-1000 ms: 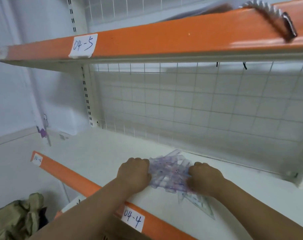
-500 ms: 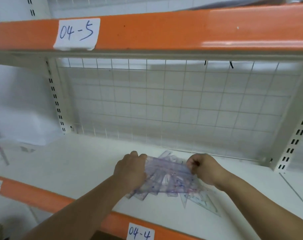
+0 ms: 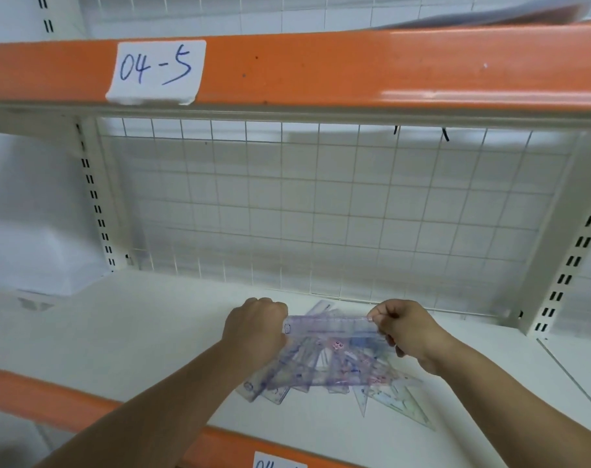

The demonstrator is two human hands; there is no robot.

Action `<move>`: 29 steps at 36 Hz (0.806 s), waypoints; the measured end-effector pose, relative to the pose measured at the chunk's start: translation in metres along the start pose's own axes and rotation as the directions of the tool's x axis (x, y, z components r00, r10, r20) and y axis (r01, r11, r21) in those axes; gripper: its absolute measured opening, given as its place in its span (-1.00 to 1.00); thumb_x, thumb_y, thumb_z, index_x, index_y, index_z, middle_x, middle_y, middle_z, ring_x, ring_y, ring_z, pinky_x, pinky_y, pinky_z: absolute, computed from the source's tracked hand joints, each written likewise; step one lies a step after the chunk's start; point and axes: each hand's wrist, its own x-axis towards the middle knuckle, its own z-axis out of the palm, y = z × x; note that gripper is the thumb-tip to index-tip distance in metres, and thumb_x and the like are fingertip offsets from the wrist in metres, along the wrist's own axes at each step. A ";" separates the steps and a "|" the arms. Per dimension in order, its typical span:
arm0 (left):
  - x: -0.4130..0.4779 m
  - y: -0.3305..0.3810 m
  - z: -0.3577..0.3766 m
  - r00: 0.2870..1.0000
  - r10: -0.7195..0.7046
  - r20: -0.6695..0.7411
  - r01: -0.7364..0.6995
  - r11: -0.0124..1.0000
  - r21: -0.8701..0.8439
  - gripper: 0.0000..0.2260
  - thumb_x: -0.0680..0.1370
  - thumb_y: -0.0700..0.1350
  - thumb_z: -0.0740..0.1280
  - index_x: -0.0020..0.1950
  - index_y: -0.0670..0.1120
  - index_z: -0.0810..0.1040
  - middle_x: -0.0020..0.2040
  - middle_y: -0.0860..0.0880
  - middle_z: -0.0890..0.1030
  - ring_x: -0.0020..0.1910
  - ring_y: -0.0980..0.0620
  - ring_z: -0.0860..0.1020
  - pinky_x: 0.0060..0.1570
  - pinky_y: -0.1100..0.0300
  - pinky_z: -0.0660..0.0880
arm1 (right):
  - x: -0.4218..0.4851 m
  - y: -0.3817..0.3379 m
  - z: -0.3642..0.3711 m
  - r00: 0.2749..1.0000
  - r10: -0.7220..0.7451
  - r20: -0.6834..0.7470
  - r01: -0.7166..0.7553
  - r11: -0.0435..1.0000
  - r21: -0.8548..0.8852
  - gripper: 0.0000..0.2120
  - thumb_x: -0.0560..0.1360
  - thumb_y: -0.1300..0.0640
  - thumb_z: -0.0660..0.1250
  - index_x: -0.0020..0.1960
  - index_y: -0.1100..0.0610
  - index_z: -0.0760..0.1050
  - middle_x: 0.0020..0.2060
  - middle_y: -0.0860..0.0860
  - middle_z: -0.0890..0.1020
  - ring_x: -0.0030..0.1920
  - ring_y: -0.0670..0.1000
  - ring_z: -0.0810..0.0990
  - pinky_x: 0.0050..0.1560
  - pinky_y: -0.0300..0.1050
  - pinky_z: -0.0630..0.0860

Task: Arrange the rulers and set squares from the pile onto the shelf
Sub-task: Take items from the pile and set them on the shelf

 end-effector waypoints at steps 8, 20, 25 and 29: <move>0.000 -0.002 0.001 0.996 0.005 -0.088 -0.004 1.000 0.013 -0.89 0.56 -0.18 0.28 -0.13 -0.04 0.39 -0.31 0.07 0.41 -0.21 0.02 0.42 -0.32 0.25 0.25 | 0.002 -0.001 0.000 0.994 0.087 0.066 -0.102 0.957 0.271 -0.72 0.55 0.12 0.32 -0.29 0.24 0.48 -0.43 0.13 0.54 -0.47 0.01 0.49 -0.43 -0.19 0.47; -0.004 -0.002 0.000 1.000 0.010 0.014 -0.009 0.999 -0.046 -0.83 0.51 -0.13 0.32 0.09 -0.04 0.50 0.00 0.00 0.61 -0.18 0.03 0.45 -0.23 0.26 0.33 | 0.006 0.001 0.003 0.997 -0.014 -0.074 0.040 0.936 0.349 -0.75 0.45 0.55 0.24 -0.20 0.25 0.54 -0.28 0.15 0.56 -0.28 0.05 0.55 -0.26 -0.23 0.58; -0.008 0.000 -0.003 0.999 0.022 0.034 -0.021 0.999 -0.037 -0.81 0.51 -0.07 0.31 0.11 -0.04 0.48 0.01 0.00 0.60 -0.17 0.02 0.43 -0.22 0.24 0.33 | 0.004 0.001 0.003 0.995 -0.027 -0.101 0.059 0.941 0.334 -0.78 0.44 0.53 0.28 -0.21 0.25 0.53 -0.30 0.15 0.55 -0.28 0.06 0.55 -0.20 -0.17 0.58; -0.009 0.002 -0.003 1.000 0.018 0.021 -0.017 1.000 -0.025 -0.86 0.53 -0.08 0.28 0.07 -0.05 0.50 -0.05 0.00 0.59 -0.20 0.03 0.43 -0.26 0.25 0.29 | 0.001 0.003 0.004 0.994 -0.047 -0.095 0.075 0.946 0.315 -0.78 0.45 0.52 0.29 -0.22 0.24 0.54 -0.32 0.14 0.56 -0.31 0.06 0.55 -0.27 -0.24 0.59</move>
